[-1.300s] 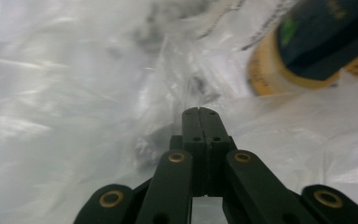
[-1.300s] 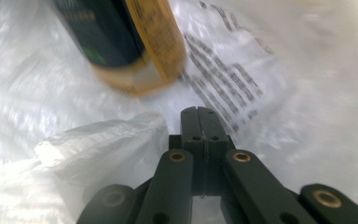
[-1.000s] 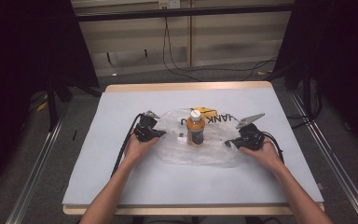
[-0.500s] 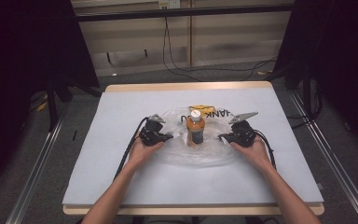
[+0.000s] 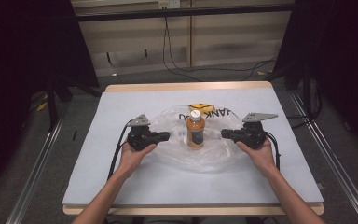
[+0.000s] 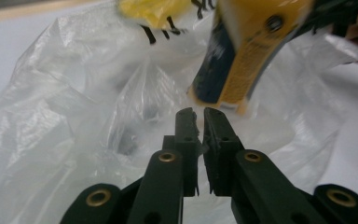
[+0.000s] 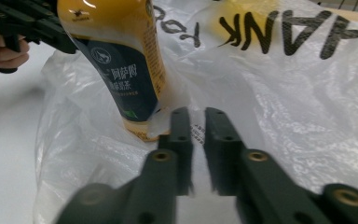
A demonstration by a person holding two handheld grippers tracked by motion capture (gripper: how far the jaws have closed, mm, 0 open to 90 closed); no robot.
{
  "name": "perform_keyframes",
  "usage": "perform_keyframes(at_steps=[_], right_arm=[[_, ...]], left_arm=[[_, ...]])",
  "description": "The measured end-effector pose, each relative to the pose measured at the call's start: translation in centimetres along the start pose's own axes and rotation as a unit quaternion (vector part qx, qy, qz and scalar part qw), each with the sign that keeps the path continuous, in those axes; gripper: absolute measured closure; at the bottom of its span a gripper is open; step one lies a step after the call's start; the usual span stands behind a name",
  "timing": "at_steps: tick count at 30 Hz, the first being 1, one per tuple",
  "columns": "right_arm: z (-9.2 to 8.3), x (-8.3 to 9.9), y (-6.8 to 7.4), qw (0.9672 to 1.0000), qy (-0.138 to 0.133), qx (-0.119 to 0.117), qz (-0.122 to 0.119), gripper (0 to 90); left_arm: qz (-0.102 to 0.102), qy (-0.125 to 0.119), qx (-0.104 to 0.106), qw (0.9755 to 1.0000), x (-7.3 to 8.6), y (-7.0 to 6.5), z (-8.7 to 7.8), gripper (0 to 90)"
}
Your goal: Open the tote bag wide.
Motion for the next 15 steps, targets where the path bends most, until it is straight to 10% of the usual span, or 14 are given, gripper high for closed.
perform_keyframes(at_steps=[15], right_arm=[[-4.0, -0.1, 2.5, 0.9968, -0.074, 0.028, -0.009, 18.7]], left_arm=[[0.026, -0.063, -0.035, 0.9971, 0.1, -2.1, -4.4, 29.9]])
Point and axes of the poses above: each handheld gripper's, and its own axes: z roughly forward along the jaws, x roughly out of its underside, y roughly to its left, the point moved 1 cm from there along z, roughly forward along the jaws, and after that the axes turned 5 degrees about -x, right-handed, at the moved point
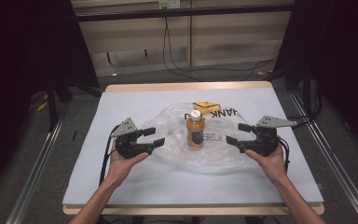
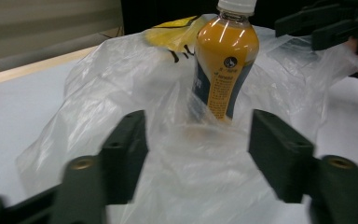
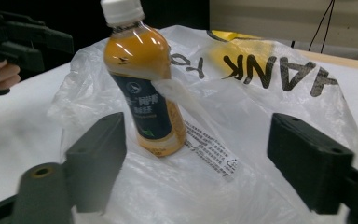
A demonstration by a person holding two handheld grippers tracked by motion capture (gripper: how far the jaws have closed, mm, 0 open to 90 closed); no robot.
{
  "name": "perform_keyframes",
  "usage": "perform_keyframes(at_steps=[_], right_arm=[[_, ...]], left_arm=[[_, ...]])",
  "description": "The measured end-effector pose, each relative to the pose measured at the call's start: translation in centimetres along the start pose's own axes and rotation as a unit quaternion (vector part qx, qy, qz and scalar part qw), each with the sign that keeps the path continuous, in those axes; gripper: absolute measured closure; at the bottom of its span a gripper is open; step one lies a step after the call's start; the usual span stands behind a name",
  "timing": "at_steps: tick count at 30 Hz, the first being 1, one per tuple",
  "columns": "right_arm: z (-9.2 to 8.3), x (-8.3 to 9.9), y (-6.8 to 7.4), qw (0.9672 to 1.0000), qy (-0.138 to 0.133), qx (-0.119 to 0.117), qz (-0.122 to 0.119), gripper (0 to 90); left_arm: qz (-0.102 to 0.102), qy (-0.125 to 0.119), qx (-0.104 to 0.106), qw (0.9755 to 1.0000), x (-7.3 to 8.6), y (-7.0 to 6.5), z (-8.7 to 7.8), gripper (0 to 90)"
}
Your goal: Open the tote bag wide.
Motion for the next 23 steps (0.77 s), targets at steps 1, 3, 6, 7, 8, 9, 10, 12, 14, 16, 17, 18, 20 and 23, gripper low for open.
perform_keyframes(at_steps=[1, 3, 6, 7, 8, 9, 10, 12, 14, 16, 17, 18, 20, 23], right_arm=[[-0.7, 0.1, 0.5, 0.9999, -0.011, -0.011, 0.002, 16.4], [-1.2, 0.0, 1.0, 0.9992, -0.021, -0.034, 0.001, 17.0], [-1.5, -0.2, 1.5, 0.9983, -0.013, -0.057, -0.003, 19.8], [-1.7, -0.1, 1.9, 0.9989, -0.008, -0.045, -0.012, 19.3], [-1.9, 0.1, 2.0, 0.9992, -0.012, -0.035, -0.014, 17.3], [-2.2, 0.3, 2.1, 0.9993, -0.018, -0.030, -0.011, 16.4], [-2.6, 0.5, 2.2, 0.9995, -0.019, -0.023, -0.010, 14.5], [-3.4, 0.9, 2.4, 0.9998, -0.016, -0.004, -0.012, 11.6], [-4.0, 1.2, 2.4, 0.9998, -0.018, 0.008, -0.009, 10.5], [-5.7, 2.2, 2.6, 0.9987, -0.032, 0.040, -0.006, 5.8], [-6.2, 2.5, 2.6, 0.9980, -0.040, 0.050, -0.001, 5.1], [-6.2, 2.5, 2.6, 0.9980, -0.040, 0.050, -0.001, 5.1], [-7.2, 3.1, 2.7, 0.9964, -0.051, 0.067, 0.003, 4.3], [-7.7, 3.4, 2.7, 0.9958, -0.048, 0.078, 0.005, 4.5]], left_arm=[[-0.002, -0.001, 0.000, 1.0000, 0.5, -0.3, -0.6, 28.4], [-0.003, -0.001, -0.007, 1.0000, 0.7, -0.4, -1.0, 24.4], [-0.007, -0.001, -0.007, 0.9999, 0.8, -0.9, -1.2, 21.2], [-0.004, -0.002, -0.009, 0.9999, 0.9, -1.1, -1.4, 20.0], [-0.004, -0.002, -0.009, 0.9999, 0.9, -1.1, -1.4, 18.9], [-0.001, 0.003, -0.015, 0.9999, 1.2, -1.4, -2.0, 18.1], [-0.004, 0.002, -0.016, 0.9999, 1.5, -1.5, -2.4, 16.9], [-0.005, 0.001, -0.018, 0.9998, 1.8, -1.6, -2.8, 14.8], [-0.012, -0.010, -0.031, 0.9994, 2.5, -1.7, -3.8, 12.9], [-0.020, -0.011, -0.046, 0.9987, 3.6, -1.6, -5.0, 12.2], [-0.022, -0.016, -0.040, 0.9988, 3.8, -1.4, -5.1, 10.9], [-0.022, -0.016, -0.040, 0.9988, 3.8, -1.4, -5.1, 9.6], [-0.018, -0.016, -0.042, 0.9988, 4.0, -1.3, -5.3, 9.1], [-0.013, -0.013, -0.048, 0.9987, 3.8, -1.2, -5.5, 7.4]])
Point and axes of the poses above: each handheld gripper's, and its own axes: z roughly forward along the jaws, x roughly out of its underside, y roughly to its left, the point moved 1 cm from there along z, roughly forward along the jaws, and after that the axes turned 5 degrees about -x, right-handed, at the moved point
